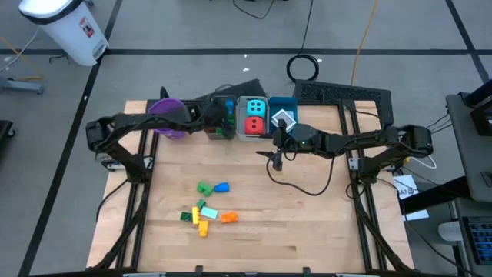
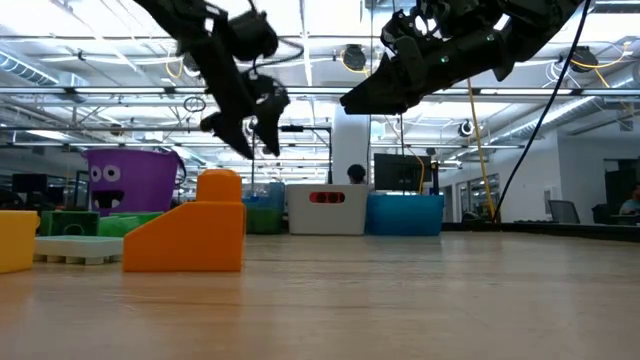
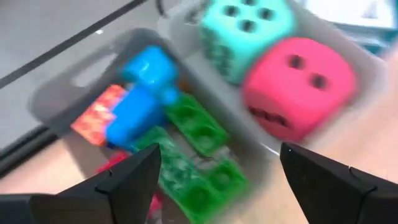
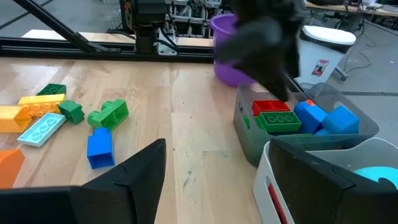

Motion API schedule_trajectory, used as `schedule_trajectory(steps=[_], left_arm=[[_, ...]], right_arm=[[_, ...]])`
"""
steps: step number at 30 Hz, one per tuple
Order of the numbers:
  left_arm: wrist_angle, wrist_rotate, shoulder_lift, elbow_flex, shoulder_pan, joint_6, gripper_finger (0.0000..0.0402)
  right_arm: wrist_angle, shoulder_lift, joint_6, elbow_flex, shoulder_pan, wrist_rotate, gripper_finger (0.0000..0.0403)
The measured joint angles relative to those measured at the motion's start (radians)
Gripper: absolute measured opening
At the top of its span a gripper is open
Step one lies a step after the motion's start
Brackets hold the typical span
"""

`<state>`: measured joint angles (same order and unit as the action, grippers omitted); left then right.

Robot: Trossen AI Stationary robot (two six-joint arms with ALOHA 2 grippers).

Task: Pick & Place Toys
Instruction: Put the orange game piece into the black bin

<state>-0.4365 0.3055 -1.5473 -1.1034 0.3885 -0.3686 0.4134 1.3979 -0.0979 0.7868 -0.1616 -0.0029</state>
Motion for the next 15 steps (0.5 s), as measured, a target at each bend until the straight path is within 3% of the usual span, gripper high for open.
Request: schedule_trajectory(steps=[15], left_arm=[[-0.007,0.017,0.027,0.000,-0.417,-0.009,0.0337]], right_arm=[[-0.004,0.000,0.007,0.000,0.000,0.000,0.0256]])
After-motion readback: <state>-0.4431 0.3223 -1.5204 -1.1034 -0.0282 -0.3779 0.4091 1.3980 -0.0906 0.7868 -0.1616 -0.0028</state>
